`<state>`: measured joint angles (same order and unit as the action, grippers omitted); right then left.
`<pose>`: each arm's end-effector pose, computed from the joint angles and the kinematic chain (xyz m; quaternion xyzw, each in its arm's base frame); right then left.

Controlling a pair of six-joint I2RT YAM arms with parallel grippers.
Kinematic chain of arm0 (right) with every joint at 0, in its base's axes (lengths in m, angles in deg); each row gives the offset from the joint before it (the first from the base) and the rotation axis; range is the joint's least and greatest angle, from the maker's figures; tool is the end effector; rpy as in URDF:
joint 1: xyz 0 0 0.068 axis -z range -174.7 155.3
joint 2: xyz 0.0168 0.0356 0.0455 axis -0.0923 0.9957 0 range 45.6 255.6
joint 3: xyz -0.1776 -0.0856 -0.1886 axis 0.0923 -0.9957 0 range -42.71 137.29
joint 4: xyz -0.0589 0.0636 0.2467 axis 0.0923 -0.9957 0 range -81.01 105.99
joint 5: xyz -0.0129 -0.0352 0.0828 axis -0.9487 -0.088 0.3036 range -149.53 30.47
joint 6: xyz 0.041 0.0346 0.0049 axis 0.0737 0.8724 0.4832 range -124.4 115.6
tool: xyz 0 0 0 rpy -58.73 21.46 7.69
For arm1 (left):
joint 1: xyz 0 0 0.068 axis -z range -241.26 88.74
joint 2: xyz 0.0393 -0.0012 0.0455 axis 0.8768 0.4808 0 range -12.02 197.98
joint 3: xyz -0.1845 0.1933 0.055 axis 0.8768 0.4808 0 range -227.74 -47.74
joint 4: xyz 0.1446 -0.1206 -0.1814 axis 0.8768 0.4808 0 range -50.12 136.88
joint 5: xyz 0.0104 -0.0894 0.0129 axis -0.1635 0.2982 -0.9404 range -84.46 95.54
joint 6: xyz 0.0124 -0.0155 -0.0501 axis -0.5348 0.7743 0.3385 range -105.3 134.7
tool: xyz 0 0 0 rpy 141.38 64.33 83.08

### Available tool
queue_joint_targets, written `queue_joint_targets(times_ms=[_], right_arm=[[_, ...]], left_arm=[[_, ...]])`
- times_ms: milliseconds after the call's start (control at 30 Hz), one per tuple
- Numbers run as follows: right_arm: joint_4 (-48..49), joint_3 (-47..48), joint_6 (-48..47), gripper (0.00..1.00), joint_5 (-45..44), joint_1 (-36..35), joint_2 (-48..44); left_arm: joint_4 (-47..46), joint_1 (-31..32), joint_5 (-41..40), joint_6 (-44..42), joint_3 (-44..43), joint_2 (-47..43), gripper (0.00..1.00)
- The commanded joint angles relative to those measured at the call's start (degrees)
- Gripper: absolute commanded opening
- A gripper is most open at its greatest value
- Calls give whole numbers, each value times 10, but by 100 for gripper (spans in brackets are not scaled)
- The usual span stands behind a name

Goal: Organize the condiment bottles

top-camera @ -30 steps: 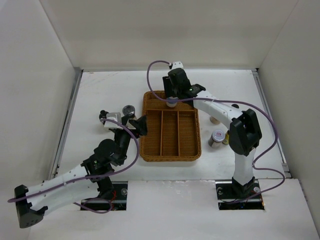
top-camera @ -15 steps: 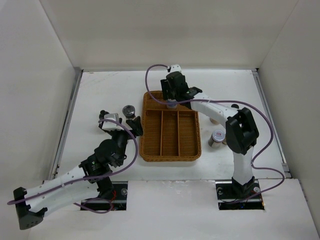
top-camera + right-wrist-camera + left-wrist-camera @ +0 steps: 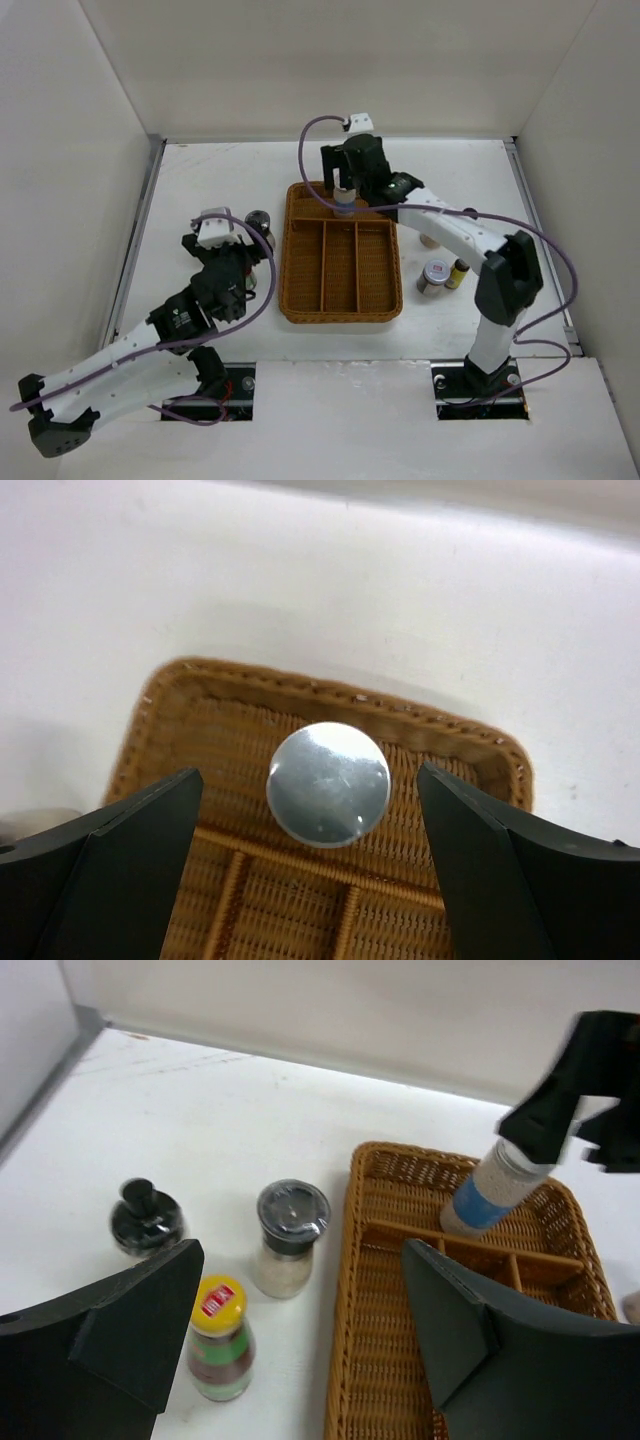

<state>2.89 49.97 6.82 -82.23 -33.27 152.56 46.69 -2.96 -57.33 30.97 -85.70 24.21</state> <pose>0.3559 0.2662 0.3146 -0.0986 0.8381 0.0620 0.5329 0.1005 -0.1025 0.3290 -0.1029 0.7138 -0.0428 0.6914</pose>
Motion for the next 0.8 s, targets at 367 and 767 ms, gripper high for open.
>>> queue_joint_targets(times_ms=[367,767], right_arm=[[156,-276,56,74,1,-33,-365],[175,-364,69,79,19,-27,-396]], left_arm=[[316,-226,239,149,-177,92,75],[297,-261,283,150,-143,145,65]])
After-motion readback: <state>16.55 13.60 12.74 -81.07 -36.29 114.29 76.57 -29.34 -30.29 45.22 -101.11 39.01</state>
